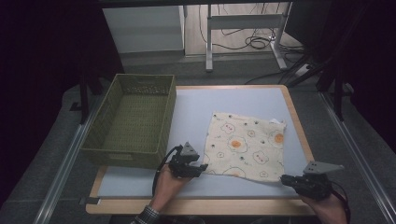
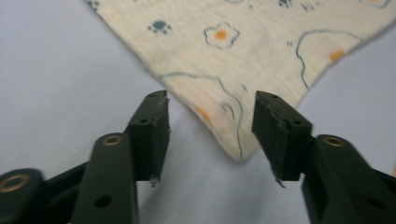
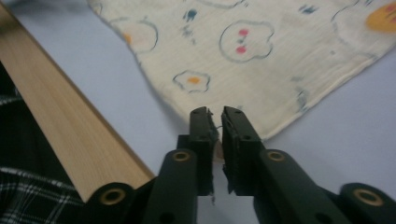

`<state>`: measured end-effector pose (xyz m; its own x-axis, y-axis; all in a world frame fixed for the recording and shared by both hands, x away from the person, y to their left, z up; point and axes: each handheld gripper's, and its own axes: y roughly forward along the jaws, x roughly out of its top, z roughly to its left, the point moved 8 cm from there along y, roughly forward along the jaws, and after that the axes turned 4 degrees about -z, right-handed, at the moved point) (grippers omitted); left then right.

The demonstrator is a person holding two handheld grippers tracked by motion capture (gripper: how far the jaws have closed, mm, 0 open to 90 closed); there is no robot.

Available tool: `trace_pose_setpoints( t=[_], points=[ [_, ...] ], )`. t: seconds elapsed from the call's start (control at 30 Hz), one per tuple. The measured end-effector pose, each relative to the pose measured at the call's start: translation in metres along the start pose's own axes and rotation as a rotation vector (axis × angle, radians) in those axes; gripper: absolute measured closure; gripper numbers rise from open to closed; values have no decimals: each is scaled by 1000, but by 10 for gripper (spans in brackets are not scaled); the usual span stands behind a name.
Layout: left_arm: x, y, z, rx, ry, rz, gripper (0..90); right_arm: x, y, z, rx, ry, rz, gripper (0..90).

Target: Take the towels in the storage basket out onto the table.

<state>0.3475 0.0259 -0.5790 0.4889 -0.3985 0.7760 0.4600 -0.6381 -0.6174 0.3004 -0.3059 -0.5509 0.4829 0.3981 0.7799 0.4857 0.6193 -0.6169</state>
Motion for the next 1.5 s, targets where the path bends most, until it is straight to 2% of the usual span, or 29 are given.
trace_pose_setpoints(
  t=[0.07,0.17,0.2,0.23,0.27,0.3,0.33,0.43,0.47,0.53,0.6,0.7,0.73,0.77,0.83,0.87,0.9,0.93,0.97,1.0,1.1,1.2,1.27,1.33,1.4,1.43,1.5],
  points=[
    [7,5,0,-3,7,-16,433,9,-2,-7,-15,3,-18,745],
    [9,10,1,1,17,-7,442,14,1,-12,-31,-11,-24,722],
    [8,16,-1,-7,27,11,483,19,6,-18,-43,-9,-31,701],
    [8,16,-1,-7,27,11,501,19,6,-18,-43,-9,-31,701],
    [4,21,-4,0,54,39,550,21,14,-19,-40,-9,-31,691],
    [4,21,-4,0,54,39,570,21,14,-19,-40,-9,-31,691],
    [1,23,-6,23,79,41,585,19,24,-16,-22,-20,-13,676],
    [0,21,-7,15,63,39,630,12,32,-12,-24,-47,22,660],
    [-2,18,-7,12,56,34,651,7,35,-7,-14,-54,37,649],
    [-4,17,-7,8,51,32,644,5,34,-4,-13,-62,37,645],
    [-8,13,-9,3,44,22,597,-3,30,2,1,-67,39,625],
    [-9,12,-8,7,45,19,605,-10,28,5,6,-76,43,610],
    [-10,12,-8,28,54,18,656,-12,27,5,9,-80,25,624],
    [-10,12,-8,28,54,18,675,-12,27,5,9,-80,25,624],
    [-10,12,-9,26,49,19,706,-13,26,6,-19,-90,22,690],
    [-10,12,-11,12,46,17,773,-14,26,9,-17,-95,21,824],
    [-10,12,-11,12,46,17,803,-14,26,9,-17,-95,21,824],
    [-10,12,-12,-12,34,16,803,-14,26,10,0,-83,21,853],
    [-10,12,-12,-22,23,14,860,-15,26,10,9,-69,18,881],
    [-10,12,-12,-25,20,15,869,-14,26,10,12,-60,18,885],
    [-12,8,-13,-22,25,25,876,-14,26,11,6,-62,21,888],
    [-17,-1,-18,-29,27,29,873,-15,25,15,22,-59,28,888],
    [-24,-10,-23,-34,24,32,868,-17,24,24,49,-56,34,887],
    [-27,-14,-25,-37,25,34,867,-18,24,27,56,-58,38,886],
    [-34,-20,-28,-45,18,39,862,-20,22,39,80,-63,52,884],
    [-36,-23,-30,-48,19,40,862,-20,22,39,80,-63,52,884],
    [-39,-27,-29,-51,14,28,824,-22,21,45,88,-71,63,878]
  ],
)
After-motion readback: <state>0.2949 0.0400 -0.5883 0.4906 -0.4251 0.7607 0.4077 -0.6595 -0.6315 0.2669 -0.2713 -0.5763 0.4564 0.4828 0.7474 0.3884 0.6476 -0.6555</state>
